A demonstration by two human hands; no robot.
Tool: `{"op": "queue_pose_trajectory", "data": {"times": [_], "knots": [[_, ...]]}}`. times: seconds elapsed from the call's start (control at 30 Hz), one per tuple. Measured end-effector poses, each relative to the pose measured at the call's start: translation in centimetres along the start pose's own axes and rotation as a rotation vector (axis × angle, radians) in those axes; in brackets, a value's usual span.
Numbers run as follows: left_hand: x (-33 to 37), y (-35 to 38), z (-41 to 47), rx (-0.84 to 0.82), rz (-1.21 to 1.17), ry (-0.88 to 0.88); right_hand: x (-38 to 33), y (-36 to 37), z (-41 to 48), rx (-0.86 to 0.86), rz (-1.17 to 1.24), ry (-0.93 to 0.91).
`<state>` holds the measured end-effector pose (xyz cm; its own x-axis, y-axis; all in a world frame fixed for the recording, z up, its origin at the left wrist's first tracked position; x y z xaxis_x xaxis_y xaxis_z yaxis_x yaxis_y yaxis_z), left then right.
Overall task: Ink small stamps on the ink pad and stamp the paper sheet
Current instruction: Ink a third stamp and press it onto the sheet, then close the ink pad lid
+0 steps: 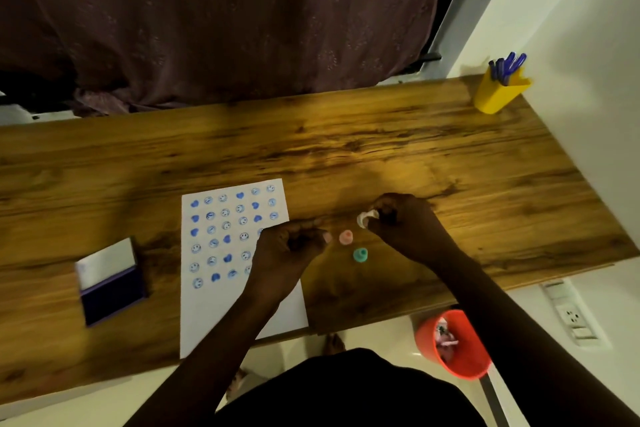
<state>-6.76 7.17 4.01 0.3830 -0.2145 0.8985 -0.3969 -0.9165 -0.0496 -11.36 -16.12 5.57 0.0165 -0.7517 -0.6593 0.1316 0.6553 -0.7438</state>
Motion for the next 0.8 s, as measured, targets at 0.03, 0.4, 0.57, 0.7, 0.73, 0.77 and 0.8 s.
{"op": "queue_pose_trajectory", "data": {"times": [0.03, 0.4, 0.57, 0.7, 0.73, 0.77, 0.8], "knots": [[-0.2, 0.0, 0.2, 0.009, 0.011, -0.007, 0.5, 0.2, 0.1, -0.027, -0.072, -0.026], [-1.9, -0.8, 0.8, 0.081, 0.079, -0.076, 3.9, 3.0, -0.2, -0.312, -0.402, -0.031], [-1.9, -0.9, 0.9, 0.073, 0.073, -0.08, 3.9, 3.0, -0.4, -0.29, -0.34, -0.028], [-1.9, -1.4, 0.8, 0.072, 0.062, -0.09, 3.7, 2.5, -0.3, -0.288, -0.344, -0.033], [-1.8, -1.6, 0.8, 0.075, 0.06, -0.088, 3.4, 2.2, -0.2, -0.278, -0.357, -0.034], [-1.7, -2.0, 0.8, 0.082, 0.061, -0.082, 3.0, 1.8, 0.0, -0.253, -0.374, -0.036], [-1.6, -2.3, 0.8, 0.09, 0.064, -0.074, 2.4, 1.4, 0.4, -0.213, -0.383, -0.042]]}}
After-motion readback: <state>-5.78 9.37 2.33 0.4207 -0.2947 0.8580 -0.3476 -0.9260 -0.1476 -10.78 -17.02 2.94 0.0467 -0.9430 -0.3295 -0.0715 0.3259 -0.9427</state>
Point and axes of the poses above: each hand's wrist, its own z-axis towards the middle knuckle, its own y-axis out of the palm, x = y × z, the point moved 2 cm from there along z, towards the middle knuckle, and after that the axes turned 14 degrees about -y, right-handed, at the moved point
